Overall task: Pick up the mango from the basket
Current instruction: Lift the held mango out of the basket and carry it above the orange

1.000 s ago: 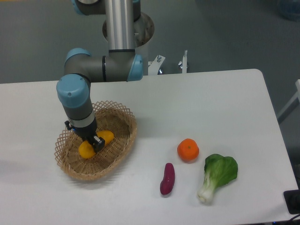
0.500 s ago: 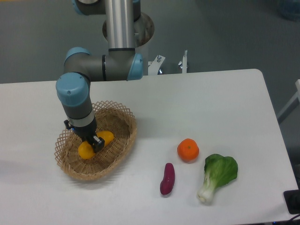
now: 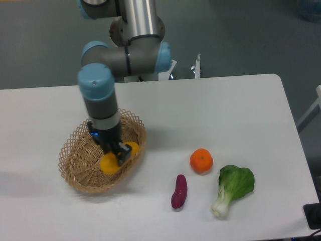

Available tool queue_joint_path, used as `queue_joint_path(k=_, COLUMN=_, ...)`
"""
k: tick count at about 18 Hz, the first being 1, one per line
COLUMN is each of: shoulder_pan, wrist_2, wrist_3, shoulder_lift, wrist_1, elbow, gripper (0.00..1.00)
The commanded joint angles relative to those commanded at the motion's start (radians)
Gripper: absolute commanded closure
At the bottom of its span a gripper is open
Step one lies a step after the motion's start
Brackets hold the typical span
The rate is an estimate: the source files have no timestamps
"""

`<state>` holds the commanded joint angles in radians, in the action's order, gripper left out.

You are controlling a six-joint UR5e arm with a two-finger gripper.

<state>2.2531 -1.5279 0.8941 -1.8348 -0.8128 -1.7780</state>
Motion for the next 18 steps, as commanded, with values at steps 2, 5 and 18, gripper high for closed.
queue_joint_path(k=2, shoulder_pan=0.054, wrist_2=0.009, wrist_3=0.067, shoulder_lift=0.011, wrist_1=-0.043, elbow=0.018, gripper=0.54)
queue_joint_path(k=5, shoulder_pan=0.143, wrist_2=0.035, wrist_3=0.159, shoulder_lift=0.026, wrist_1=-0.103, elbow=0.043, gripper=0.54)
queue_joint_path(k=18, shoulder_pan=0.407, wrist_2=0.095, wrist_3=0.529, shoulder_lift=0.065, wrist_1=-0.319, elbow=0.120, gripper=0.54)
